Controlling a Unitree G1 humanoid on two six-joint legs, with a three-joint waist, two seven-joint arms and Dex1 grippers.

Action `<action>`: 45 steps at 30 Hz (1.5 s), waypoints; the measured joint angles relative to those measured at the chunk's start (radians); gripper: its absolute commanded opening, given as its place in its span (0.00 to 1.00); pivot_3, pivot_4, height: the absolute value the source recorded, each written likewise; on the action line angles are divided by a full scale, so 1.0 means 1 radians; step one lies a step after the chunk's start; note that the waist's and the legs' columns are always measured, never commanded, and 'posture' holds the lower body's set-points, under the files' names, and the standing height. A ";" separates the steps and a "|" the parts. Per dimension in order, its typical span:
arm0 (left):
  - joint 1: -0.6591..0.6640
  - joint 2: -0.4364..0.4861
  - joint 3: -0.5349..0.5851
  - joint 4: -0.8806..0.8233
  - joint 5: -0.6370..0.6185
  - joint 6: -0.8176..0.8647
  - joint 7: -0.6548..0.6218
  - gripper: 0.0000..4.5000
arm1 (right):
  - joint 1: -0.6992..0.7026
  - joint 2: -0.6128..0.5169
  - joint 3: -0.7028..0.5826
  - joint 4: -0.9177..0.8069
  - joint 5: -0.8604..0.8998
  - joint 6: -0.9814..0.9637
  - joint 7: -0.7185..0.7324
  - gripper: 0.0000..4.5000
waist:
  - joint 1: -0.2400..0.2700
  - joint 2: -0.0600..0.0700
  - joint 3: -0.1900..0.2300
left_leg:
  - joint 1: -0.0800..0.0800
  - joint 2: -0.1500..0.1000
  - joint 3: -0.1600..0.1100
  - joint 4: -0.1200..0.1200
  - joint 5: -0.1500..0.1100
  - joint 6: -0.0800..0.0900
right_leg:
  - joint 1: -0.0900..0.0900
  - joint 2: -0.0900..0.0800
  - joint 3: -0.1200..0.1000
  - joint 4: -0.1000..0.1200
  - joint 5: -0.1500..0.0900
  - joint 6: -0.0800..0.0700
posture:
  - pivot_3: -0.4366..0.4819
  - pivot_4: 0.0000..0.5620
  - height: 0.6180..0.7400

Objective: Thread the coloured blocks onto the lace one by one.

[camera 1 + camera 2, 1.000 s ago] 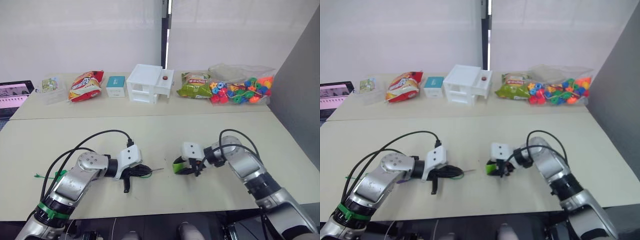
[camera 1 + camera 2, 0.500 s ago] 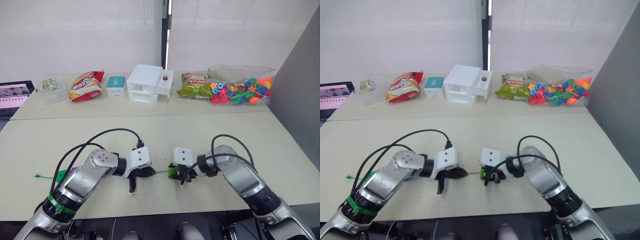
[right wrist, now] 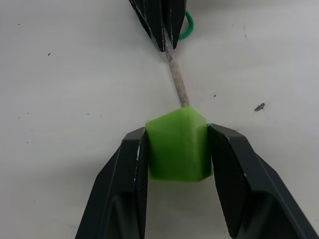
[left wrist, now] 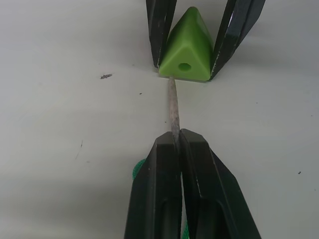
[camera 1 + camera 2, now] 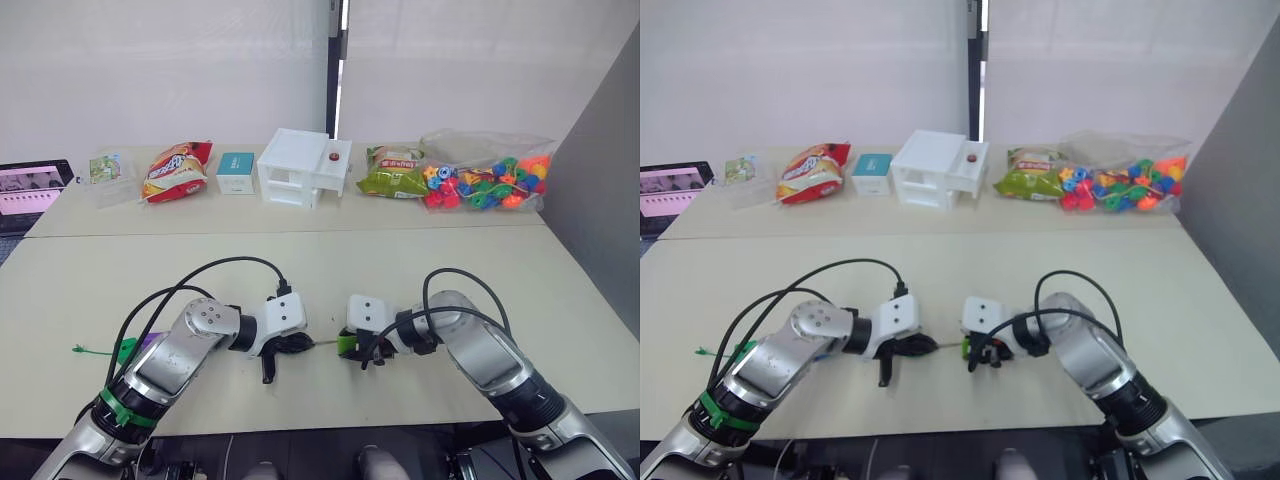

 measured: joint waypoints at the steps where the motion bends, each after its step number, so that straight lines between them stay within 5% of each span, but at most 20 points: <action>1: -0.001 -0.001 -0.003 0.000 0.000 0.004 -0.001 0.00 | 0.000 0.000 0.000 -0.001 0.000 0.001 0.000 0.29 | 0.000 0.000 0.000 | 0.000 0.000 0.000 0.000 0.000 0.000 | 0.000 0.000 0.000 0.000 0.000 0.000 | 0.48 0.27 1.00; 28: -0.087 -0.108 -0.087 0.085 0.028 0.011 -0.025 0.00 | 0.003 -0.005 0.018 -0.063 0.010 0.052 -0.007 0.29 | 0.024 0.000 -0.001 | -0.001 -0.001 0.000 0.001 0.000 0.000 | 0.001 -0.001 0.000 -0.003 0.000 0.000 | 0.48 0.27 1.00; 45: -0.054 -0.006 -0.048 0.042 -0.010 0.002 -0.068 0.00 | 0.008 -0.041 0.035 -0.060 0.029 0.036 -0.022 0.29 | 0.009 0.000 -0.001 | -0.001 0.000 0.000 0.000 0.000 0.000 | 0.000 0.000 0.000 -0.002 0.000 0.000 | 0.48 0.27 1.00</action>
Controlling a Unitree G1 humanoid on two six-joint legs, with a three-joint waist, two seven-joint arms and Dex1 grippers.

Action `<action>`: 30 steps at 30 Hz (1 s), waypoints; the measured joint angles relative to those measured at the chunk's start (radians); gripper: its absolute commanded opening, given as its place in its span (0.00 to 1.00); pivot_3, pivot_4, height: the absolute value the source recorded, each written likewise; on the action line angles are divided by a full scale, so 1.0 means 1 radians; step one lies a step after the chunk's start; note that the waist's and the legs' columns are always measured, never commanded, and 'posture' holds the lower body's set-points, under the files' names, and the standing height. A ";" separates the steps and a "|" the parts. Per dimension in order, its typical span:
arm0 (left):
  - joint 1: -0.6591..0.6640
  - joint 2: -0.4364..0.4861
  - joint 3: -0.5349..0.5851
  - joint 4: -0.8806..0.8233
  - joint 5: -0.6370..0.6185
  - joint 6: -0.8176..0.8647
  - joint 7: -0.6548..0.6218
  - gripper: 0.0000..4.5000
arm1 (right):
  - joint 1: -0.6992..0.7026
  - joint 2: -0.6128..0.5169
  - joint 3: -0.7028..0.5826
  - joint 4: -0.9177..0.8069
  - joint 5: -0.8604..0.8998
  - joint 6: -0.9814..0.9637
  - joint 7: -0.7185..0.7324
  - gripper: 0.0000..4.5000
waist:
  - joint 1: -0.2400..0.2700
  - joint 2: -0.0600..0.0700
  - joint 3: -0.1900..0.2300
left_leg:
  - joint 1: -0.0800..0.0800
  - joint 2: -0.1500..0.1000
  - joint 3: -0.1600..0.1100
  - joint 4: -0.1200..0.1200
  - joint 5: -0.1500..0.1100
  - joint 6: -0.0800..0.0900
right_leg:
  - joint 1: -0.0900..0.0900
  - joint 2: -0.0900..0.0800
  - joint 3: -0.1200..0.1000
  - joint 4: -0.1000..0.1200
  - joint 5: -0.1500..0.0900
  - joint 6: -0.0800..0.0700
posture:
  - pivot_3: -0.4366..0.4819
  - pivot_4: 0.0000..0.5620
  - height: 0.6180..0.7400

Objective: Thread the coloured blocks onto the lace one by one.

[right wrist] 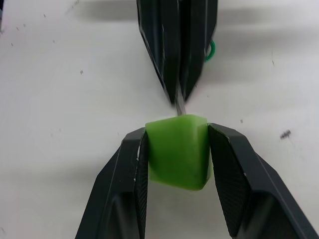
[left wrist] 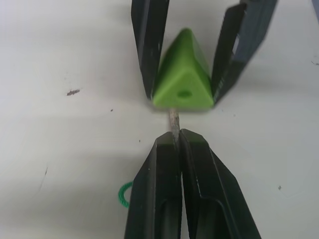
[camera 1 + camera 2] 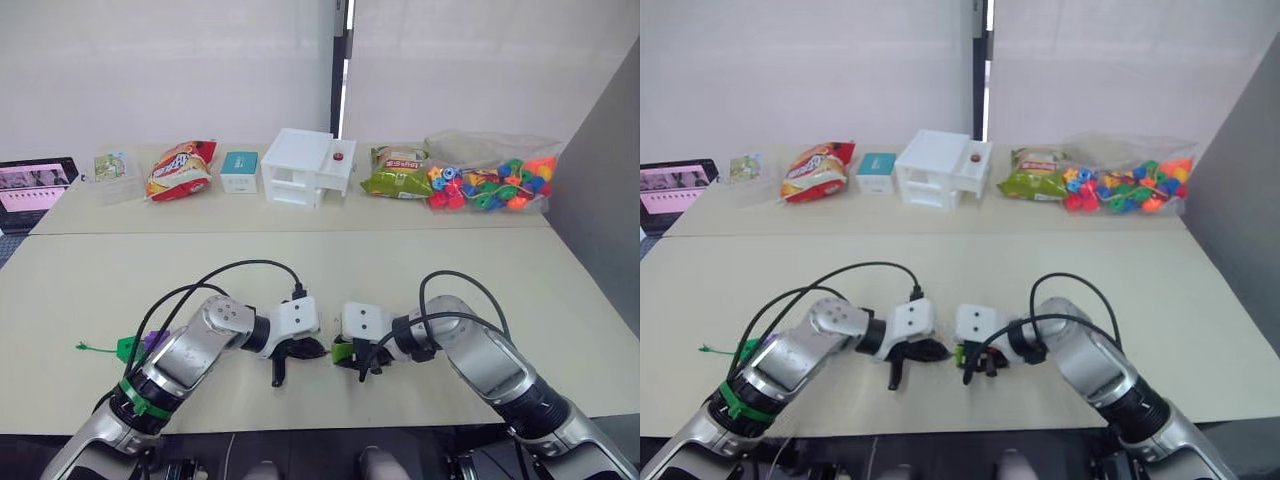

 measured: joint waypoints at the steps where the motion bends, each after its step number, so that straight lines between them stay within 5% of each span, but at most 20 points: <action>1: 0.001 0.012 0.003 -0.004 -0.007 0.000 -0.003 0.00 | 0.000 -0.003 -0.001 0.006 0.002 -0.003 -0.001 0.29 | -0.001 0.000 0.000 | 0.000 0.000 0.000 0.000 0.000 0.000 | 0.000 0.000 0.000 0.000 0.000 0.000 | 0.48 0.27 1.00; 11: 0.014 0.035 0.085 -0.074 -0.048 -0.002 -0.014 0.00 | -0.005 -0.004 0.004 0.014 0.009 -0.006 -0.008 0.29 | 0.002 0.000 0.000 | 0.001 0.000 0.000 0.000 0.000 0.000 | 0.001 0.000 0.000 0.000 0.000 0.000 | 0.48 0.27 1.00; 30: 0.061 0.068 0.066 -0.069 -0.043 -0.040 -0.011 0.00 | -0.007 -0.005 0.008 0.016 0.011 -0.005 -0.011 0.29 | 0.001 0.000 0.000 | 0.001 0.000 0.000 0.000 0.000 0.000 | 0.001 0.000 0.000 0.000 0.000 0.000 | 0.48 0.27 1.00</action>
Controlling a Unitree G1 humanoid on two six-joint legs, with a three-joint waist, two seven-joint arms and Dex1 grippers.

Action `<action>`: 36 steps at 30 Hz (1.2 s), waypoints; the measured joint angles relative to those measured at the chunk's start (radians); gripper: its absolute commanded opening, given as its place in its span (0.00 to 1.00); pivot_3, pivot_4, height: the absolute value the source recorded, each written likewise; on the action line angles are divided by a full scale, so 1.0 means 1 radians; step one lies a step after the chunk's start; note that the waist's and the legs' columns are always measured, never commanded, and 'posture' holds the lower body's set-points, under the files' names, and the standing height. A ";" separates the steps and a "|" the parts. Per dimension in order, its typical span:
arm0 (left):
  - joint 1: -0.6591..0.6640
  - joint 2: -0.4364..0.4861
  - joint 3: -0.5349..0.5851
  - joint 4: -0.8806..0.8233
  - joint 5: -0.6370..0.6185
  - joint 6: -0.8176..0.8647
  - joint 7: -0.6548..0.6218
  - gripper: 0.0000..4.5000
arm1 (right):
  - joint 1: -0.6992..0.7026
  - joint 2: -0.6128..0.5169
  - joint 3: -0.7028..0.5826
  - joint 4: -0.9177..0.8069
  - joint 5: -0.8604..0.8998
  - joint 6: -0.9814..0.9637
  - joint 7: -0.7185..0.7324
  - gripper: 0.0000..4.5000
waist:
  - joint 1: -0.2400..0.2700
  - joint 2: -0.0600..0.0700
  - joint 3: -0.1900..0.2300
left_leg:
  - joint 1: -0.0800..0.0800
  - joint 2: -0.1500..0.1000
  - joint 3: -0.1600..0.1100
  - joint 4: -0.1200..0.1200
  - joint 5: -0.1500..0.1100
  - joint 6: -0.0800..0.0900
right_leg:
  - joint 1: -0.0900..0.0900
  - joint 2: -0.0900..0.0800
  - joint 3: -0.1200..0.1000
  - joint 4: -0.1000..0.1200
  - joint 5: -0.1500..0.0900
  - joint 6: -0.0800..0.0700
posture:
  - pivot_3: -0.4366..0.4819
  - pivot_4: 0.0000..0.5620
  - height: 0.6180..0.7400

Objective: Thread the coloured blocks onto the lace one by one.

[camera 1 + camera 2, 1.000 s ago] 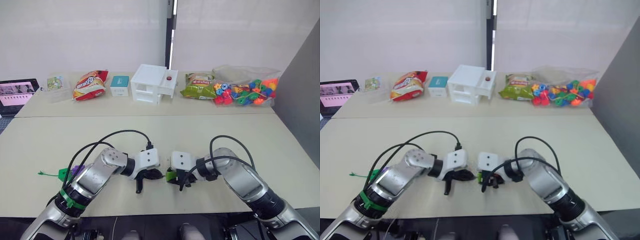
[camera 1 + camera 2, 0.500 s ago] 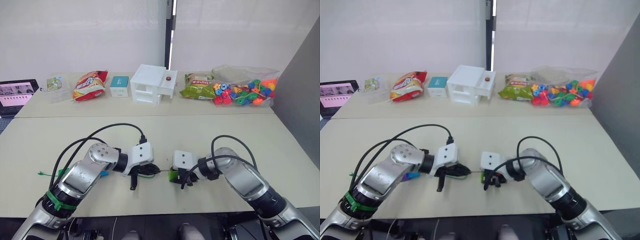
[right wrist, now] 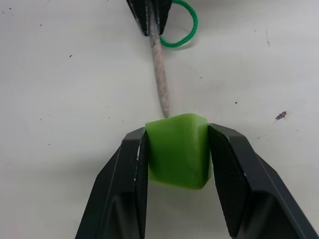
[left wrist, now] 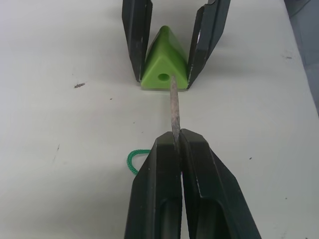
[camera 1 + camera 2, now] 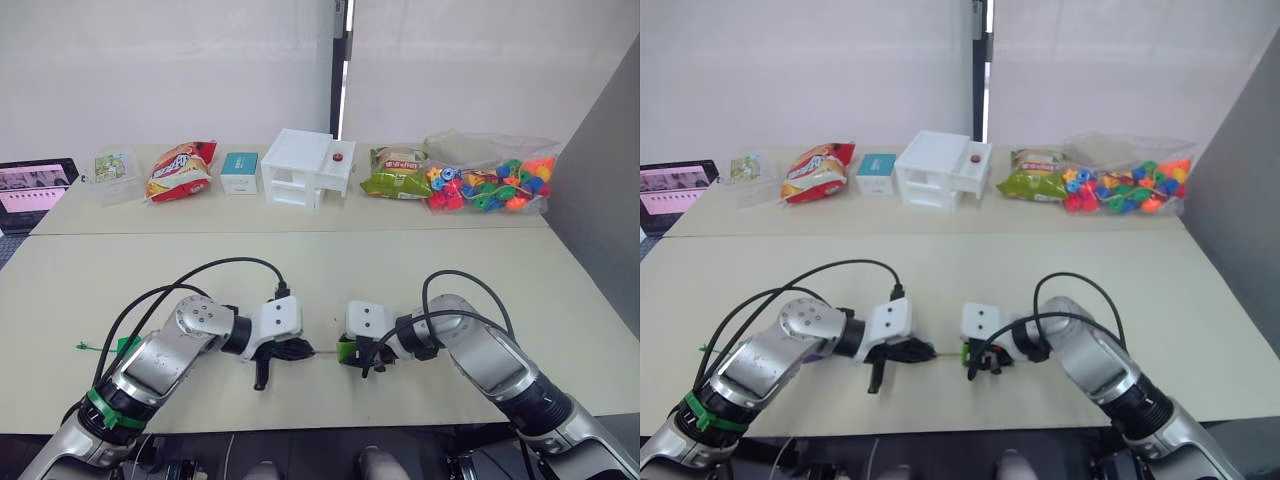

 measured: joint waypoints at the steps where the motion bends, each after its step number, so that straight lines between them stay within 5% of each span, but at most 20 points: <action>1: 0.000 0.000 0.000 0.001 0.001 -0.002 0.000 0.00 | 0.000 0.000 0.000 -0.002 0.000 0.000 0.000 0.29 | 0.000 0.000 0.000 | 0.000 0.000 0.000 0.000 0.000 0.000 | 0.000 0.000 0.000 0.000 0.000 0.000 | 0.48 0.27 1.00; 36: -0.017 -0.019 -0.004 0.000 0.002 0.005 0.004 0.00 | 0.003 -0.011 -0.001 -0.022 0.003 0.030 -0.003 0.29 | 0.004 0.000 0.000 | 0.000 0.000 0.000 0.000 0.000 0.000 | 0.001 0.000 0.000 0.000 0.000 0.000 | 0.48 0.27 1.00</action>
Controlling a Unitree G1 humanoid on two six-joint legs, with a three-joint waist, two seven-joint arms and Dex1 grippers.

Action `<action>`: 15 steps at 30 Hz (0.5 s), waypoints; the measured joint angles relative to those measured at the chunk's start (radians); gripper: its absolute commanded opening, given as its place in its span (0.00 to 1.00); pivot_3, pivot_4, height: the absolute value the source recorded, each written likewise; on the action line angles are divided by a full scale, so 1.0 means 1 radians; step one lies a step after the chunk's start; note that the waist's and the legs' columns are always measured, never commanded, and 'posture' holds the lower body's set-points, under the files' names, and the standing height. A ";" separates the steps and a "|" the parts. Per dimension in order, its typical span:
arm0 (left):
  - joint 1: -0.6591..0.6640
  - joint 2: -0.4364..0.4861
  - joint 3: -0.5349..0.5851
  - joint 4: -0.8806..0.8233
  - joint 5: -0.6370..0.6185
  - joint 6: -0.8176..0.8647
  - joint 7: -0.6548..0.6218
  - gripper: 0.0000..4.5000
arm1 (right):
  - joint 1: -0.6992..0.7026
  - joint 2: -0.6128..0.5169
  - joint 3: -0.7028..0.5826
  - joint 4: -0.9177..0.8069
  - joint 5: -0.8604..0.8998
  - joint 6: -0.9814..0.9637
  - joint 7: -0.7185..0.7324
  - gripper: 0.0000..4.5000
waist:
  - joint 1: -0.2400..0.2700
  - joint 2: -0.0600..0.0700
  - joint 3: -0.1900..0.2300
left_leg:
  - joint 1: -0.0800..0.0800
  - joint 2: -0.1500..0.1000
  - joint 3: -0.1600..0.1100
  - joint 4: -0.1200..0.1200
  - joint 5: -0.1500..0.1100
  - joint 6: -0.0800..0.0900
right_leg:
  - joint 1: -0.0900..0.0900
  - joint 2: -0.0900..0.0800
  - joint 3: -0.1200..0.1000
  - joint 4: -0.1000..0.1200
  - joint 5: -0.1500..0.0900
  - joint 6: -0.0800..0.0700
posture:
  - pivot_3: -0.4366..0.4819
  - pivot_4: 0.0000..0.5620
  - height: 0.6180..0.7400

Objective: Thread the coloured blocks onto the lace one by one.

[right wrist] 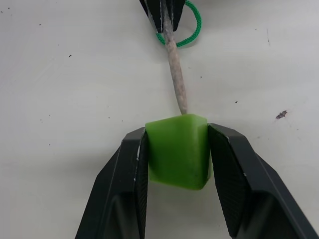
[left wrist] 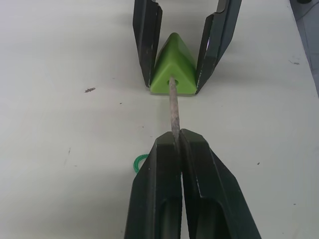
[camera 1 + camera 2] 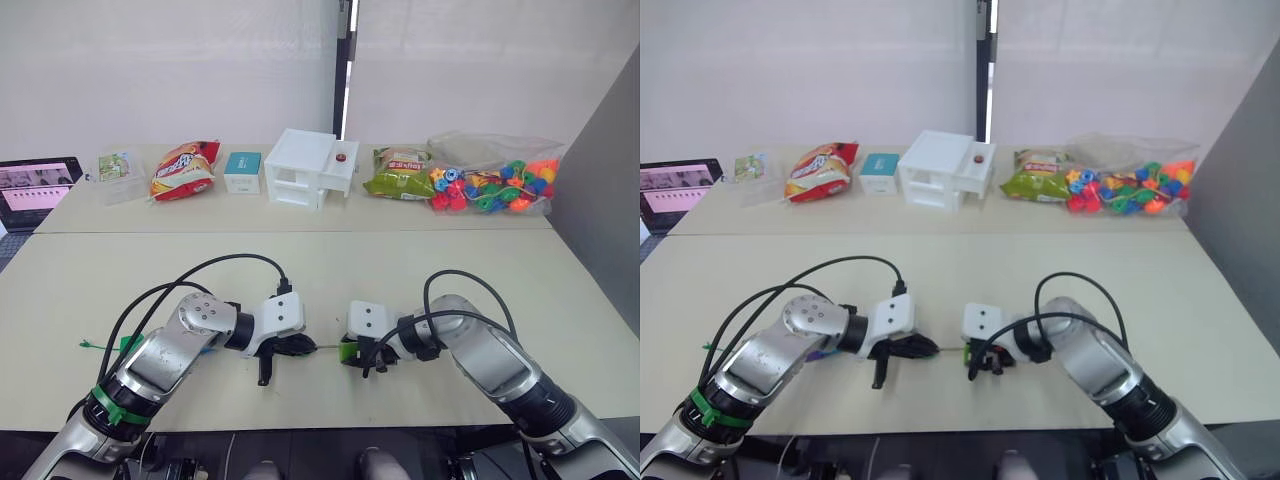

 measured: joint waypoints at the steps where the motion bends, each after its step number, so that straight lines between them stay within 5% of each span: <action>1: 0.002 0.000 0.000 -0.001 0.000 0.001 0.000 0.00 | 0.000 0.000 0.000 -0.001 0.000 0.001 0.000 0.29 | 0.000 0.000 0.000 | 0.000 0.000 0.000 0.000 0.000 0.000 | 0.000 0.000 0.000 0.000 0.000 0.000 | 0.48 0.27 1.00; 15: 0.010 -0.015 -0.005 -0.013 0.002 0.016 0.006 0.00 | 0.000 -0.008 0.000 -0.007 0.003 0.010 -0.001 0.29 | 0.005 0.000 0.000 | 0.000 0.000 0.000 0.000 0.000 0.000 | 0.001 0.000 0.000 0.000 0.000 0.000 | 0.48 0.27 1.00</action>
